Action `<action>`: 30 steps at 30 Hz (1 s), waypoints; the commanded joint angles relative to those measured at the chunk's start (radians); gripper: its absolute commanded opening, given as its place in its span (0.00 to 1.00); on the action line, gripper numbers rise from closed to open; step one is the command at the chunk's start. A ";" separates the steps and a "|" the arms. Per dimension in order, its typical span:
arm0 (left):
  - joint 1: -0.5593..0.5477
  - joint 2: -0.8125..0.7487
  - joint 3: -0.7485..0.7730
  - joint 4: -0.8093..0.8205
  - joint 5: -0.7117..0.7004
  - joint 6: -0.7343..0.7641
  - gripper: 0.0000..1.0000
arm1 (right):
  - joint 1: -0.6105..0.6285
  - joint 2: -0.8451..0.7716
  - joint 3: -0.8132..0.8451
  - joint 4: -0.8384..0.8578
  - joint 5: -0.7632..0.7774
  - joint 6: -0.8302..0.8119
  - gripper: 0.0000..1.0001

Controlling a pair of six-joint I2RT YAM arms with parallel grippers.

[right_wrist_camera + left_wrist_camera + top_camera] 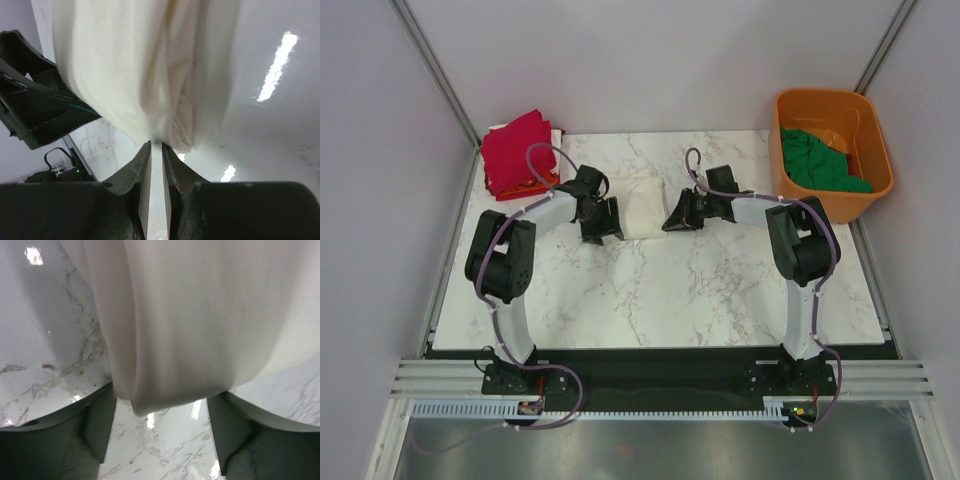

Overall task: Fold and stack the t-shirts
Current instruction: Fold the tshirt

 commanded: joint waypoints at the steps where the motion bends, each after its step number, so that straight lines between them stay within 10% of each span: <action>1: 0.006 -0.008 -0.016 0.191 0.021 -0.051 0.57 | -0.018 0.052 -0.024 0.060 -0.019 -0.016 0.22; 7: -0.022 -0.274 -0.005 0.185 -0.016 -0.062 0.59 | -0.018 0.089 -0.033 0.098 -0.044 0.001 0.21; 30: 0.024 -0.163 0.007 0.183 0.012 -0.042 0.61 | -0.021 -0.076 -0.041 -0.171 0.321 -0.163 0.20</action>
